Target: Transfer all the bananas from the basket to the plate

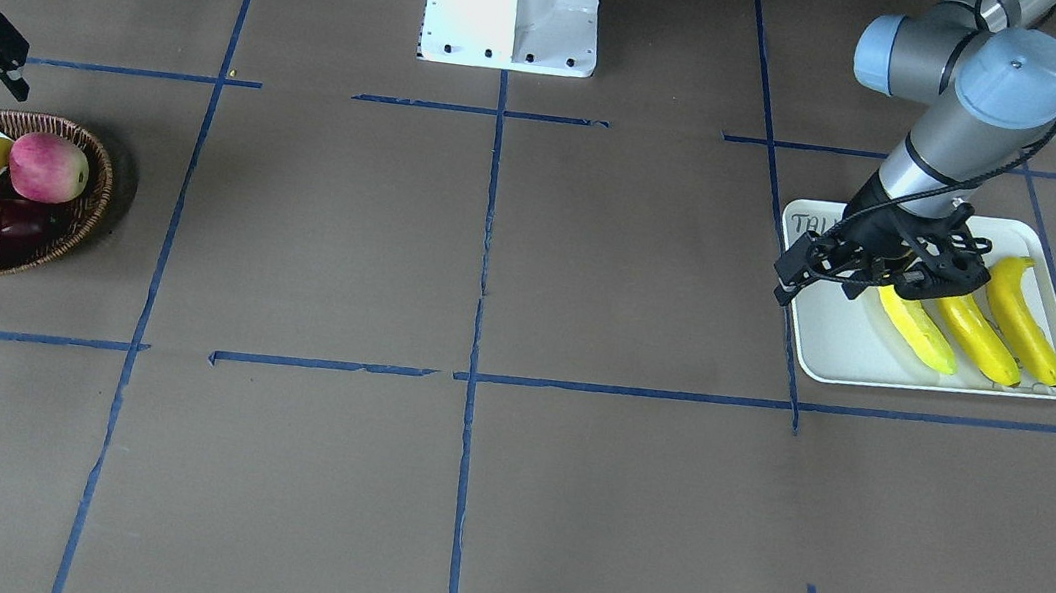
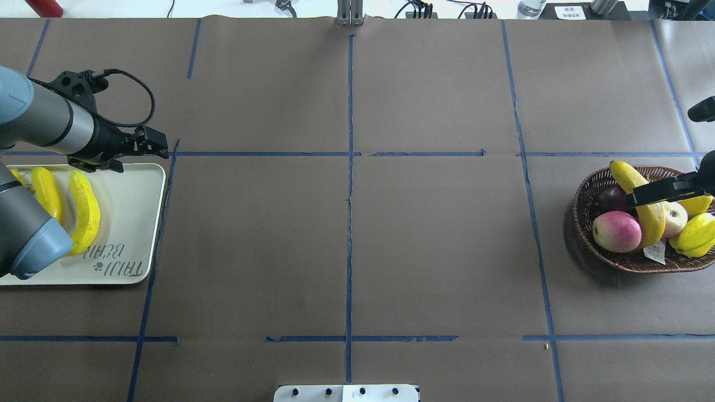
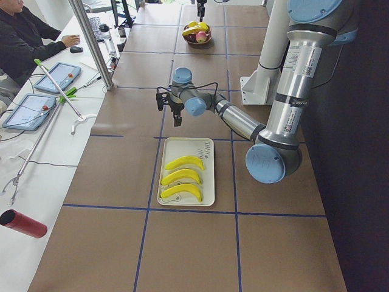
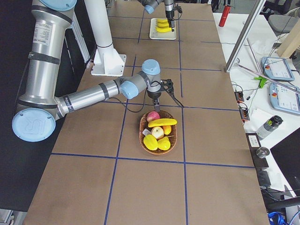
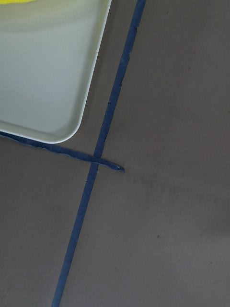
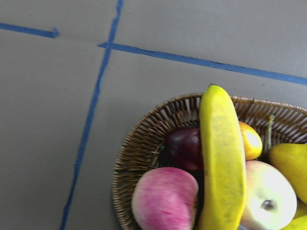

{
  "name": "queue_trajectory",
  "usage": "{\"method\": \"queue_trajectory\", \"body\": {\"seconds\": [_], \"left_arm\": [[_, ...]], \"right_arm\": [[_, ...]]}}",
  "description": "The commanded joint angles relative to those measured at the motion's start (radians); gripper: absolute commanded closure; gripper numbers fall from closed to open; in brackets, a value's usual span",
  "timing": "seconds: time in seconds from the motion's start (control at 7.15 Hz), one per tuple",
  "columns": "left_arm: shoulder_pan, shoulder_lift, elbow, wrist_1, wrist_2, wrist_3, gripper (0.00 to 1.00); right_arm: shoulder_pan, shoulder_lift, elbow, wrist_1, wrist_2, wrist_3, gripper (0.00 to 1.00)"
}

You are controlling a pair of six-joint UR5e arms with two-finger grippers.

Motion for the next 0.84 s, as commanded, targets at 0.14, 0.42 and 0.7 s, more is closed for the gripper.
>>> {"method": "queue_trajectory", "body": {"seconds": [0.14, 0.42, 0.7], "left_arm": [[0.026, -0.009, -0.015, 0.0, 0.008, -0.029, 0.01], [0.026, -0.006, -0.015, 0.0, 0.008, -0.029, 0.01], [0.026, -0.008, -0.013, 0.0, 0.008, -0.031, 0.01]], "right_arm": [[-0.001, -0.037, -0.208, 0.276, -0.054, 0.057, 0.0], [-0.05, 0.01, -0.218, 0.275, -0.048, 0.147, 0.0], [-0.067, 0.023, -0.234, 0.274, -0.033, 0.16, 0.0]]}}
